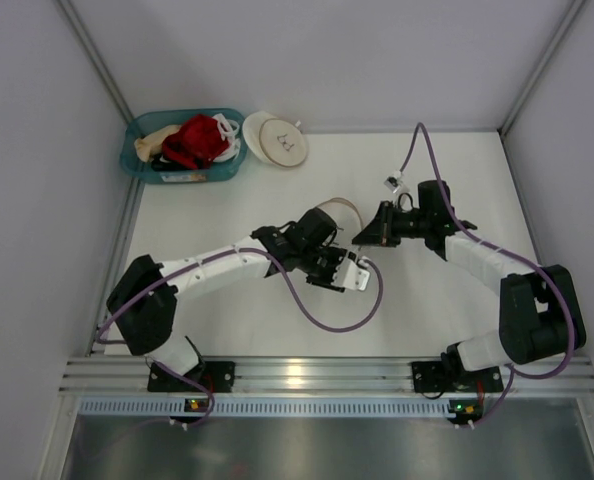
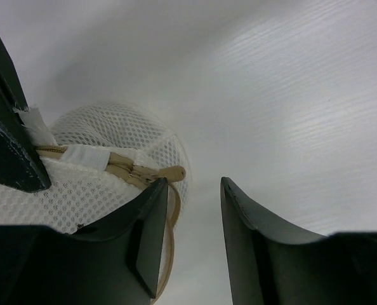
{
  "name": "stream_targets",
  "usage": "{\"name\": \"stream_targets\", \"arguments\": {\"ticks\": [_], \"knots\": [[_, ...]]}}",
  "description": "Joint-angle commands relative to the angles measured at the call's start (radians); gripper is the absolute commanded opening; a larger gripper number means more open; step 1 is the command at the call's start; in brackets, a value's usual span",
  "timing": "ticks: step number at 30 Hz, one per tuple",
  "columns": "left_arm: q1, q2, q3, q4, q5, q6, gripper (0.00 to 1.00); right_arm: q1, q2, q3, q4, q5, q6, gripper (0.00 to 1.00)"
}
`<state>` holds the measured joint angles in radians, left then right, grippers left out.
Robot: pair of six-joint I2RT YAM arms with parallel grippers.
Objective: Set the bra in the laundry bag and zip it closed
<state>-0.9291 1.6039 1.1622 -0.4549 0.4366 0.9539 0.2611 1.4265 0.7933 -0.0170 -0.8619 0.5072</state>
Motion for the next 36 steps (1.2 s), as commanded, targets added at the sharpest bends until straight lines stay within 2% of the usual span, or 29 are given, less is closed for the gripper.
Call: {"name": "stream_targets", "arguments": {"ticks": [1, 6, 10, 16, 17, 21, 28, 36], "knots": [[0.0, -0.11, -0.035, -0.022, 0.082, 0.036, 0.44, 0.015, -0.012, 0.057, 0.02, -0.02, -0.027, 0.0], [-0.011, -0.163, -0.055, -0.022, 0.065, 0.043, 0.5, 0.017, -0.006, 0.067, 0.02, -0.034, -0.029, 0.0], [-0.011, -0.206, -0.096, 0.019, 0.063, 0.117, 0.53, 0.017, 0.003, 0.069, -0.007, -0.046, -0.041, 0.0], [-0.011, -0.297, -0.268, 0.298, 0.064, 0.233, 0.53, 0.018, 0.02, 0.069, -0.027, -0.098, -0.047, 0.0], [-0.011, -0.309, -0.298, 0.388, 0.062, 0.279, 0.56, 0.017, 0.026, 0.072, -0.031, -0.109, -0.048, 0.0], [-0.011, -0.323, -0.386, 0.533, 0.079, 0.342, 0.6, 0.017, 0.038, 0.076, -0.047, -0.126, -0.05, 0.0], [-0.011, -0.292, -0.412, 0.6, 0.09, 0.401, 0.61, 0.017, 0.063, 0.09, -0.046, -0.154, -0.015, 0.0], [-0.011, -0.263, -0.427, 0.605, 0.103, 0.462, 0.58, 0.017, 0.081, 0.096, -0.029, -0.166, 0.019, 0.0]]}}
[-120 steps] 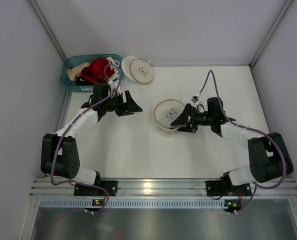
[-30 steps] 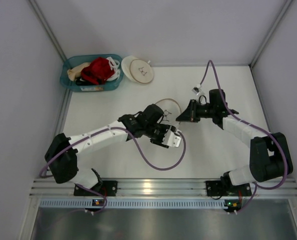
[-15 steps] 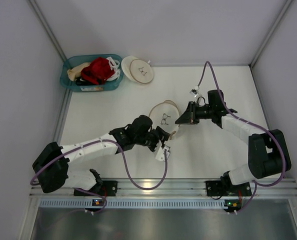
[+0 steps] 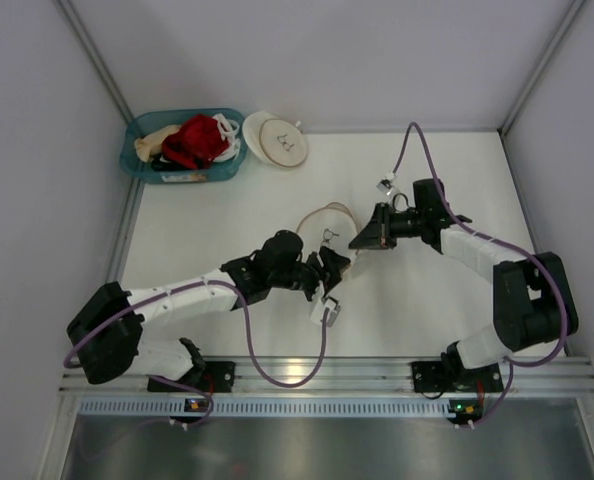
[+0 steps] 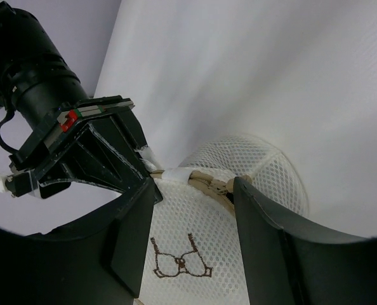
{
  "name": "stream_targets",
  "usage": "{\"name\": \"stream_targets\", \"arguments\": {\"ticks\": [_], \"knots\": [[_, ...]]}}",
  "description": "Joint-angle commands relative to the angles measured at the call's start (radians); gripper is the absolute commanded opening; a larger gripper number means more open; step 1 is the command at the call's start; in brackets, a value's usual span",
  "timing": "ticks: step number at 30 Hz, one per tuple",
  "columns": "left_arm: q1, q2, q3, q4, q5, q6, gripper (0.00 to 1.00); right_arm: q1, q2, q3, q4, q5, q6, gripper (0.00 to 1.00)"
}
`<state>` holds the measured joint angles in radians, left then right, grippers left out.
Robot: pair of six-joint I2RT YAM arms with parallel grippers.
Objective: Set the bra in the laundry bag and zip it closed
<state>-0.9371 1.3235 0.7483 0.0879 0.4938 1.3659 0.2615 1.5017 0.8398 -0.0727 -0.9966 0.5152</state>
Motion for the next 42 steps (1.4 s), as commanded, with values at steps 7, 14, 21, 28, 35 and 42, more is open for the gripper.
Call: {"name": "stream_targets", "arguments": {"ticks": [7, 14, 21, 28, 35, 42], "knots": [[-0.002, -0.006, -0.046, 0.062, 0.049, 0.083, 0.58, 0.018, 0.005, 0.045, 0.007, -0.031, -0.013, 0.0], [-0.005, 0.0, -0.089, 0.062, 0.054, 0.173, 0.59, 0.016, 0.014, 0.039, -0.021, -0.043, -0.03, 0.0], [-0.005, 0.026, -0.079, 0.088, 0.04, 0.202, 0.58, 0.019, 0.018, 0.035, -0.016, -0.054, -0.026, 0.0], [-0.011, 0.043, -0.086, 0.119, 0.046, 0.242, 0.56, 0.03, 0.019, 0.036, -0.012, -0.06, -0.018, 0.0], [-0.04, 0.068, -0.072, 0.15, 0.022, 0.248, 0.45, 0.036, 0.035, 0.044, -0.012, -0.068, -0.011, 0.0], [-0.046, 0.062, -0.081, 0.148, 0.025, 0.282, 0.32, 0.038, 0.042, 0.047, -0.019, -0.07, -0.009, 0.0]]}}
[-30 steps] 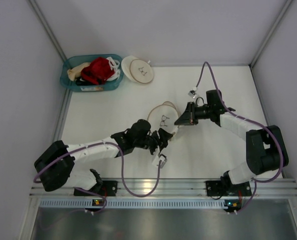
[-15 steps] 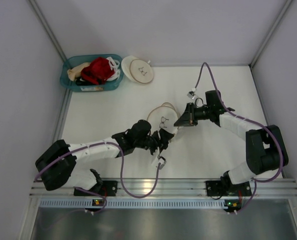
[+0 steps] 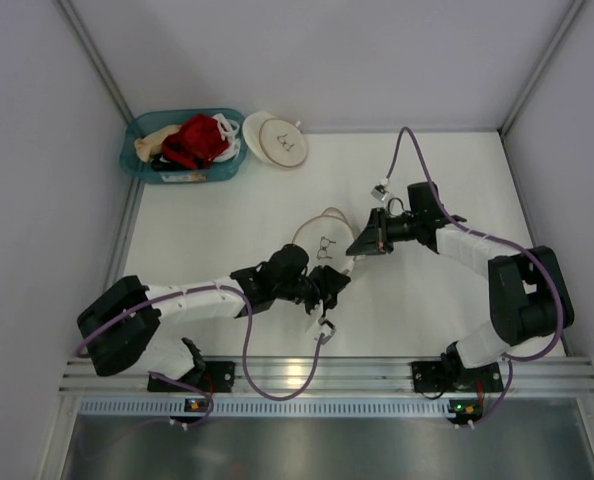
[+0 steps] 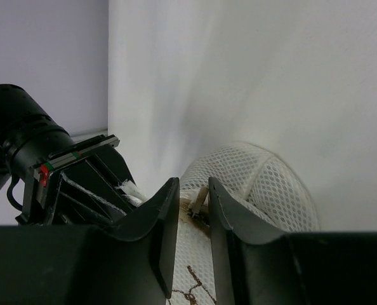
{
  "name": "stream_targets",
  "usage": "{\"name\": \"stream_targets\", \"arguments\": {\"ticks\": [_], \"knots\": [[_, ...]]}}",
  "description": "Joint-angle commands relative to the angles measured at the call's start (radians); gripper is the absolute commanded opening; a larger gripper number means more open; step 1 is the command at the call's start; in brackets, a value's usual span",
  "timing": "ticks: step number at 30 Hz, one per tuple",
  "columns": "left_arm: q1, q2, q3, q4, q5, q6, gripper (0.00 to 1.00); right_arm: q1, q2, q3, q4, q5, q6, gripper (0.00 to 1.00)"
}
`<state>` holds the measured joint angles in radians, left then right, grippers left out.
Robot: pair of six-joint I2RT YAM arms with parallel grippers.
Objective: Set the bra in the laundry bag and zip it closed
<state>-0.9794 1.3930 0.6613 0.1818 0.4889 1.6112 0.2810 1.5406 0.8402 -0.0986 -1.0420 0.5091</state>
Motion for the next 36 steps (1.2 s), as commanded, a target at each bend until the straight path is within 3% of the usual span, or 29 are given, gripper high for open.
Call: {"name": "stream_targets", "arguments": {"ticks": [1, 4, 9, 16, 25, 26, 27, 29, 30, 33, 36], "knots": [[-0.004, -0.011, 0.006, 0.054, 0.031, 0.032, 0.3, 0.017, 0.004, 0.049, 0.005, -0.024, -0.006, 0.0], [-0.007, -0.022, 0.003, 0.054, 0.025, 0.021, 0.23, 0.018, 0.015, 0.062, -0.009, -0.024, -0.014, 0.0], [-0.008, -0.04, -0.003, 0.004, 0.017, 0.019, 0.0, 0.017, 0.026, 0.094, -0.024, -0.029, -0.021, 0.0], [-0.01, -0.095, -0.035, -0.117, 0.05, -0.002, 0.0, 0.006, 0.111, 0.273, -0.275, -0.026, -0.199, 0.0], [-0.039, -0.178, -0.037, -0.285, 0.033, -0.079, 0.0, 0.01, 0.191, 0.402, -0.323, -0.026, -0.258, 0.0], [-0.044, -0.167, -0.023, -0.285, 0.014, -0.124, 0.0, 0.012, 0.193, 0.411, -0.331, -0.026, -0.254, 0.05], [-0.047, -0.161, -0.008, -0.285, 0.004, -0.158, 0.0, 0.012, 0.188, 0.422, -0.332, -0.024, -0.251, 0.24], [-0.064, -0.125, 0.053, -0.283, -0.042, -0.266, 0.0, 0.012, 0.171, 0.424, -0.339, -0.007, -0.242, 0.4], [-0.07, -0.111, 0.075, -0.285, -0.056, -0.296, 0.0, 0.009, 0.147, 0.419, -0.36, 0.017, -0.248, 0.55], [-0.074, -0.078, 0.116, -0.239, -0.098, -0.388, 0.0, -0.019, 0.095, 0.407, -0.448, 0.072, -0.297, 0.69], [-0.074, -0.068, 0.123, -0.191, -0.122, -0.421, 0.0, -0.055, 0.046, 0.372, -0.545, 0.091, -0.374, 0.7]]}}
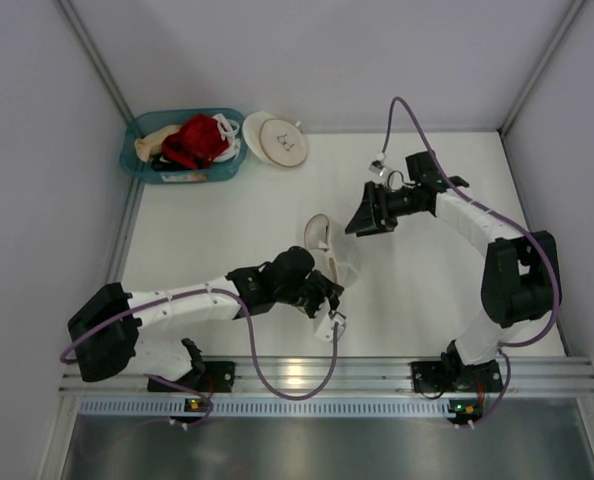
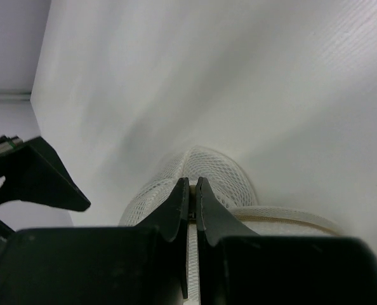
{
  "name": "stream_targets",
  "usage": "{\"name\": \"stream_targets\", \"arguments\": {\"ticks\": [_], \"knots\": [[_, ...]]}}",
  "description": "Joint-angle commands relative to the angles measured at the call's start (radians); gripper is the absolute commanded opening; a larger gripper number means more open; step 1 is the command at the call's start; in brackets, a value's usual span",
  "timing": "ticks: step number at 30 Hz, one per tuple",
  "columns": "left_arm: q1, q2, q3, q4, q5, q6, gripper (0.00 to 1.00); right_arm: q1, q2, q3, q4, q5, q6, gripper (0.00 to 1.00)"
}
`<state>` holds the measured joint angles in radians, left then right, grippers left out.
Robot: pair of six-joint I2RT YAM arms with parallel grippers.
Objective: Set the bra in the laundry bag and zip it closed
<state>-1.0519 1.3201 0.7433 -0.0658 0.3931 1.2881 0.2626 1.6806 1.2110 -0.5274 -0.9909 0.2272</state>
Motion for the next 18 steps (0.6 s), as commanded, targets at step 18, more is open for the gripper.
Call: {"name": "stream_targets", "arguments": {"ticks": [18], "knots": [[-0.002, 0.025, 0.067, 0.158, -0.026, 0.025, 0.0, 0.185, -0.072, 0.044, -0.227, 0.09, -0.201, 0.53]]}}
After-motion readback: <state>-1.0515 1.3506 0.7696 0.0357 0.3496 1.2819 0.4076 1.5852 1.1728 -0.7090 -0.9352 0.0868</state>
